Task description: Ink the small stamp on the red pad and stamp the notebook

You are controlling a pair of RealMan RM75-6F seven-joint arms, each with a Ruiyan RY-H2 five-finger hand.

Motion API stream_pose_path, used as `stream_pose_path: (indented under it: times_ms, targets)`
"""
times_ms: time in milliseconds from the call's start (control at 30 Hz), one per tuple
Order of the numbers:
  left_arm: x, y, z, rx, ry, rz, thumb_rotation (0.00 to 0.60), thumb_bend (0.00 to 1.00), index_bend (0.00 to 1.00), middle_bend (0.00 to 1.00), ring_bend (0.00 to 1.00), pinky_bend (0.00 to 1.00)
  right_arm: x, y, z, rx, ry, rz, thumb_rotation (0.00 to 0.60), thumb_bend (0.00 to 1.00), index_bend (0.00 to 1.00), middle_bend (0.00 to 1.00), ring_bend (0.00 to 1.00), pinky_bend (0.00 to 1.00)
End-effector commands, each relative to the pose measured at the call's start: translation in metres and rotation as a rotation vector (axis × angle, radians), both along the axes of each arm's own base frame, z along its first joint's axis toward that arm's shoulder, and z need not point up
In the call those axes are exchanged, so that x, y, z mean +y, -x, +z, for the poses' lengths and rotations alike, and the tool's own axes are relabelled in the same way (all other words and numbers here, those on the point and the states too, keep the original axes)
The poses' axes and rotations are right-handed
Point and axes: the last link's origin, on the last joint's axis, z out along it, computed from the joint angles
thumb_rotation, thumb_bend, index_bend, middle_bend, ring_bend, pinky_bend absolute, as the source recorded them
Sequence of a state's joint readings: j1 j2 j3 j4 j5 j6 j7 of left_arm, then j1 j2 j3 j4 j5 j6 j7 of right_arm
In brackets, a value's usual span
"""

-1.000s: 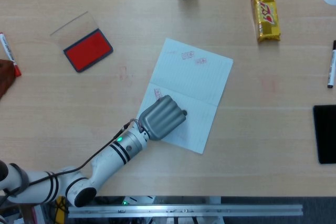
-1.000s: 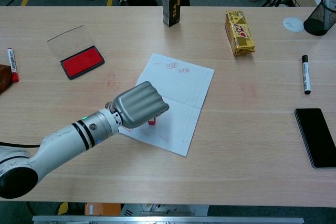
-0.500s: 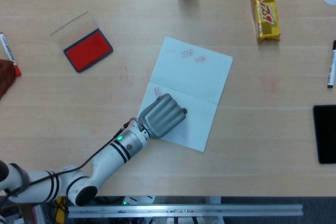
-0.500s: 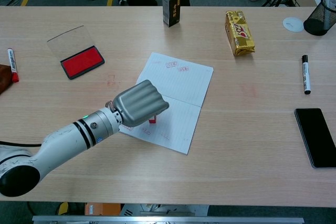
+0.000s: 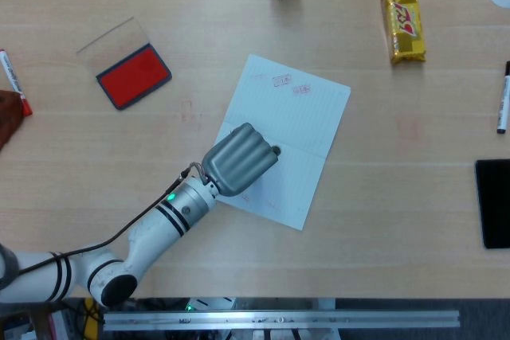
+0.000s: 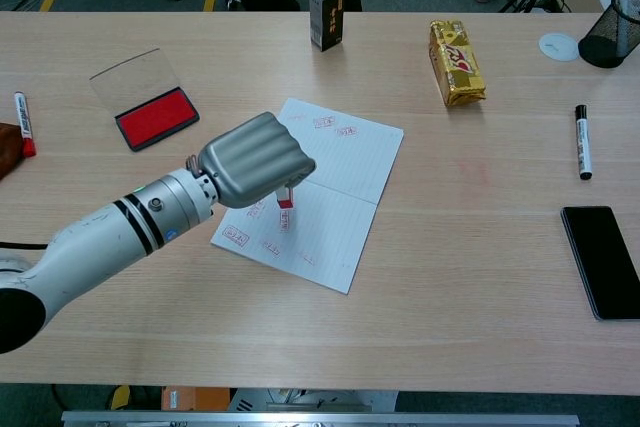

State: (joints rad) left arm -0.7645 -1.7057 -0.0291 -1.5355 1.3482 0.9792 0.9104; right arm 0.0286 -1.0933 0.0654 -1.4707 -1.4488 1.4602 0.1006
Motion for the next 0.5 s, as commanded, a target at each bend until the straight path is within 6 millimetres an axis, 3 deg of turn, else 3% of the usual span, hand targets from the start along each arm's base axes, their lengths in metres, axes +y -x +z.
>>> stream_pose_path:
  times_ms: [33, 500]
  targets:
    - [0.003, -0.002, 0.000, -0.003, -0.004, 0.007, 0.600, 0.34, 0.62, 1.00, 1.00, 1.00, 0.000, 0.000, 0.000, 0.000, 0.000, 0.002, 0.600, 0.31, 0.23, 0.33, 0.23, 0.26]
    - [0.014, 0.005, -0.027, 0.051, -0.003, 0.047, 0.600, 0.34, 0.62, 1.00, 1.00, 1.00, 0.003, 0.002, 0.004, 0.004, 0.009, -0.011, 0.600, 0.31, 0.23, 0.33, 0.23, 0.26]
